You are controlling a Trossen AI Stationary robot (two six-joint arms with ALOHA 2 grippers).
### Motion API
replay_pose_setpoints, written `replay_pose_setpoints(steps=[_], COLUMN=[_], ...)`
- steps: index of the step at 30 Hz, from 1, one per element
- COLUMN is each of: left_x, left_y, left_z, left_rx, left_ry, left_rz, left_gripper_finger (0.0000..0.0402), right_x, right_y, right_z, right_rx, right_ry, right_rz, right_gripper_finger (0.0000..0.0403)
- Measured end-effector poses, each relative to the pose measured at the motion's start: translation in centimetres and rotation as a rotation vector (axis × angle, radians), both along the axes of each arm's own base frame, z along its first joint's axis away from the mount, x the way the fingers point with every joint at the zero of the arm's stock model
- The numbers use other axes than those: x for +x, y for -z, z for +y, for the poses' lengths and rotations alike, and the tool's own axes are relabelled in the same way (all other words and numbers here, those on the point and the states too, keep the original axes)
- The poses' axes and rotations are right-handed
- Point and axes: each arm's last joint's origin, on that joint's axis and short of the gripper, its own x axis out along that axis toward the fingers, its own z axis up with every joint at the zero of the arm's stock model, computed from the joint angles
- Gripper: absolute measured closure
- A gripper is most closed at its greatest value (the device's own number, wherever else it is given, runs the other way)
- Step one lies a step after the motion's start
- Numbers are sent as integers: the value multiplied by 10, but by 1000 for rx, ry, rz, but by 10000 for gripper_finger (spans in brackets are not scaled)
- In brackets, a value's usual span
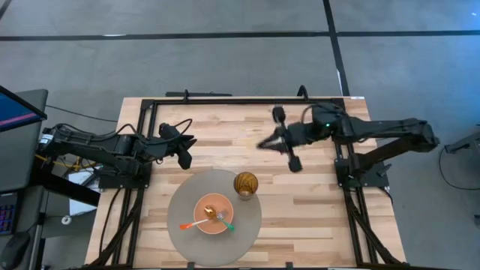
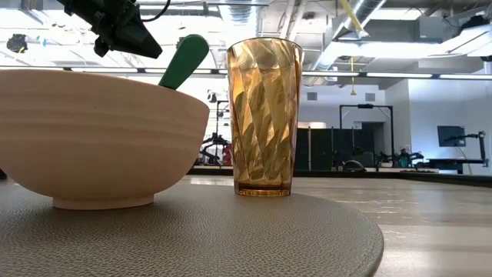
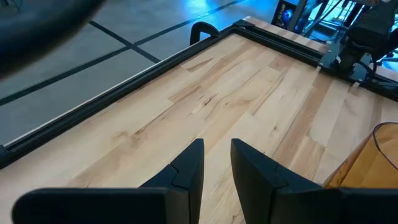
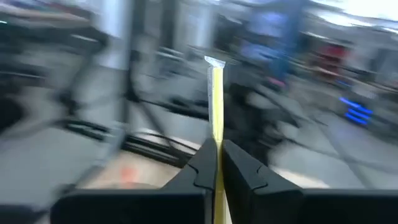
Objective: Pick & Place Utensil
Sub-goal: Put the yellow straw into the brown cup
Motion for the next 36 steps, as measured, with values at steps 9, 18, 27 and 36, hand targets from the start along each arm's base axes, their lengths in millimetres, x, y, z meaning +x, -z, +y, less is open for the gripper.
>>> replay_pose_setpoints(steps=[9, 18, 27, 36], left_x=[0, 0, 0, 0], left_y=[0, 0, 0, 0], left_z=[0, 0, 0, 0], left_rx=[0, 0, 0, 0], left_ry=[0, 0, 0, 0], left_rz=[0, 0, 1, 1], left_gripper_finger=[321, 321, 321, 321], right_x=[55, 88, 118, 136], right_y=[35, 52, 93, 125], right_z=[51, 71, 65, 46], right_rx=[8, 135, 197, 347], right_ry=[-354, -479, -428, -419], right_rz=[-90, -338, -316, -241], right_gripper_finger=[397, 400, 401, 401])
